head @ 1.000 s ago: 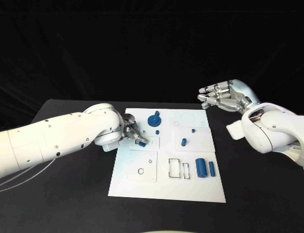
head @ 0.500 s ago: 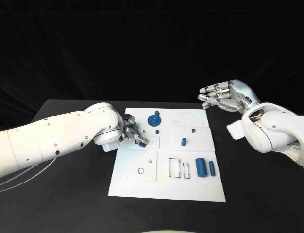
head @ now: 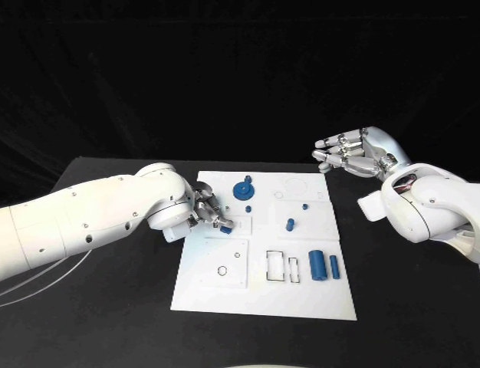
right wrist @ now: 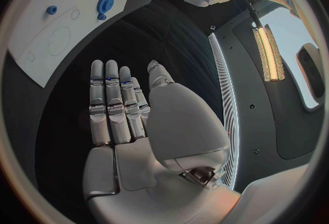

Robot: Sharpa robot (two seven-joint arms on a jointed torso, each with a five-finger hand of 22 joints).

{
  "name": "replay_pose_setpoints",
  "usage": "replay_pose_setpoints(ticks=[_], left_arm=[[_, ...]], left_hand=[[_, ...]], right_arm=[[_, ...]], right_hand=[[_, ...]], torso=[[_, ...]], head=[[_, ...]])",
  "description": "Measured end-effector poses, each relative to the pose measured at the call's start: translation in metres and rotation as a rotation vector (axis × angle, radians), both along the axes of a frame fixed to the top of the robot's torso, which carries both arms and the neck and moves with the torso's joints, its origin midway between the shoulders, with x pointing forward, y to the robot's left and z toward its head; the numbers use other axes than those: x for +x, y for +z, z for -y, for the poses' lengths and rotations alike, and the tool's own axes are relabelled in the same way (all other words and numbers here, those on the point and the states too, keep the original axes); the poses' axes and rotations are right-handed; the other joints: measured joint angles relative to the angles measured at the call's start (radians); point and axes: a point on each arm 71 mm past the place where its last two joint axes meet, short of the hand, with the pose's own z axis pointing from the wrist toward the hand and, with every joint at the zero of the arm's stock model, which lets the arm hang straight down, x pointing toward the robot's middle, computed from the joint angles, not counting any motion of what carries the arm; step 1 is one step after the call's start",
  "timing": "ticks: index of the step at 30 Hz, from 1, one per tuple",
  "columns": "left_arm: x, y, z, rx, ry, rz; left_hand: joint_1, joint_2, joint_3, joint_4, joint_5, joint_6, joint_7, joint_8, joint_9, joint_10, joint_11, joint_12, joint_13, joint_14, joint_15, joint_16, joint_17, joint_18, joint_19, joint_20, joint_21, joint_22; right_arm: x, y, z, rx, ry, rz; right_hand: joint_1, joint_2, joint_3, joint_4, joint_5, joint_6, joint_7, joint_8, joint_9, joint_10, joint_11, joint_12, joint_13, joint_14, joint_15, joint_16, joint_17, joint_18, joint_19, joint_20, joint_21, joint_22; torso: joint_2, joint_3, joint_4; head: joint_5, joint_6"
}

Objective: Assemble the parts on the task board

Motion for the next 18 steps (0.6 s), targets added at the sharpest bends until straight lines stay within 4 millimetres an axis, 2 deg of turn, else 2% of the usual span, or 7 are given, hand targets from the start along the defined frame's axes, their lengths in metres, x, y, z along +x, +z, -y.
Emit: replay_pose_setpoints(ticks=[18], left_arm=[[0.002, 0.0019, -0.0003, -0.05, 0.061, 0.024]], left_hand=[[0.0, 0.0, 0.011, 0.011, 0.0, -0.004, 0.001, 0.012, 0.01, 0.012, -0.002, 0.013, 0.016, 0.0, 0.0, 0.0, 0.0, 0.0, 0.0, 0.0, 0.0, 0.0]], right_arm=[[0.0001, -0.0003, 0.0007, 0.001, -0.002, -0.001]], right_hand=[[0.0, 0.0, 0.0, 0.0, 0.0, 0.0, 0.0, 0.0, 0.0, 0.0, 0.0, 0.0, 0.0, 0.0, 0.0, 0.0, 0.0, 0.0, 0.0, 0.0, 0.0, 0.0]], torso=[[0.0, -0.0004, -0.0004]], head=[[0.0, 0.003]])
